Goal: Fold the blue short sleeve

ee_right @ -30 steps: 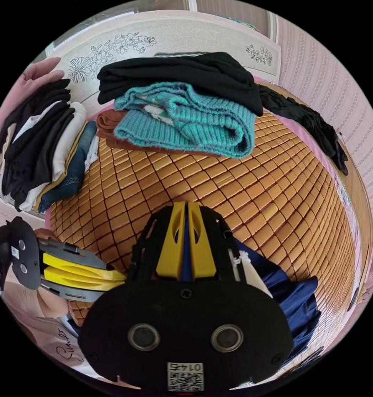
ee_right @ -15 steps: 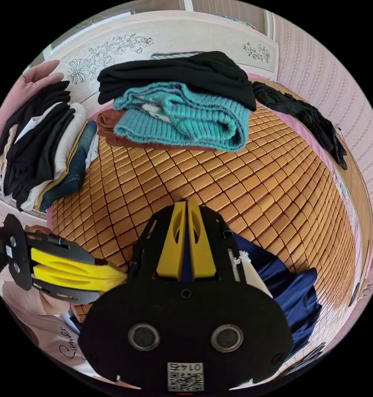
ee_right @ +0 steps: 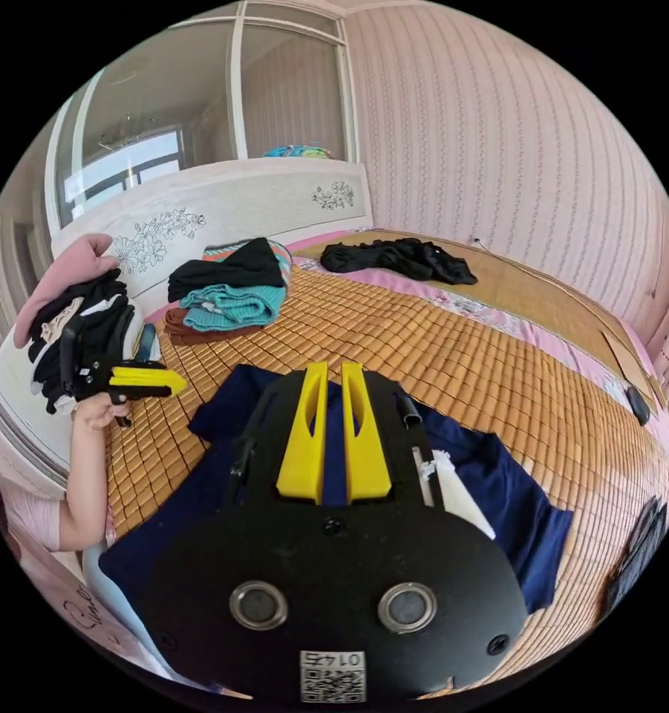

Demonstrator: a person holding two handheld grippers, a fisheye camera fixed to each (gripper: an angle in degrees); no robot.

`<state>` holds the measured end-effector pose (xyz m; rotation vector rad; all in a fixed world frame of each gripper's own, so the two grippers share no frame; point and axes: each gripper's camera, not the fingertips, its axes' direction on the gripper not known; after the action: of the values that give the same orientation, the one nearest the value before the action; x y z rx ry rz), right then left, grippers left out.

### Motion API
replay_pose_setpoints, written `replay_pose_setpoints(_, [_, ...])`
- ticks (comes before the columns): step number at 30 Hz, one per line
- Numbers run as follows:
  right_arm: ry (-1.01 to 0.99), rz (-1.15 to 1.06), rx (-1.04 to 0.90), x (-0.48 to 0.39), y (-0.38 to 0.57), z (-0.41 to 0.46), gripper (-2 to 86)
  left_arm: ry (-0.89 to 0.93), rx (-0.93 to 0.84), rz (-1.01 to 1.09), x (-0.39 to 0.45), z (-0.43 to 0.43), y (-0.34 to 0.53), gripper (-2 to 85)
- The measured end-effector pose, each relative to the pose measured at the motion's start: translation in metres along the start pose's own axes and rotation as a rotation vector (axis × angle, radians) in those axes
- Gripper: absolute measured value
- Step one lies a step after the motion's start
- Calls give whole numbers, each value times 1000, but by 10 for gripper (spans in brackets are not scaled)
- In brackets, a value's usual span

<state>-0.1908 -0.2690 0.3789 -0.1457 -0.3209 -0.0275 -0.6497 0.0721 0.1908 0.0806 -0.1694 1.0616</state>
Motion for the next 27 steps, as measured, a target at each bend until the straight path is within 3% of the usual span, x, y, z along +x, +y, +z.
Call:
replay_pose_setpoints(7, [350,346,-26,151,150,-139,61,-89,319,-27,37,-34,-13,-10])
replay_pose_setpoints(9, [389,407,-18,175,173,-157,61,-123,312,-70,57,-42,-28,-10])
replay_pose_setpoints(13, [333,466,-19,212,199,-173,75,-14,385,75,163,-34,-69,-10])
replay_pose_setpoints(15, [255,433,-58,217,197,-172,97,70,363,158,210,-15,-106,-9])
replay_pose_setpoints(20, [321,359,-157,209,188,-172,134,177,194,360,349,90,-230,-5])
replay_pose_setpoints(27, [201,294,-343,224,181,-166,52,149,-38,450,475,224,-317,29])
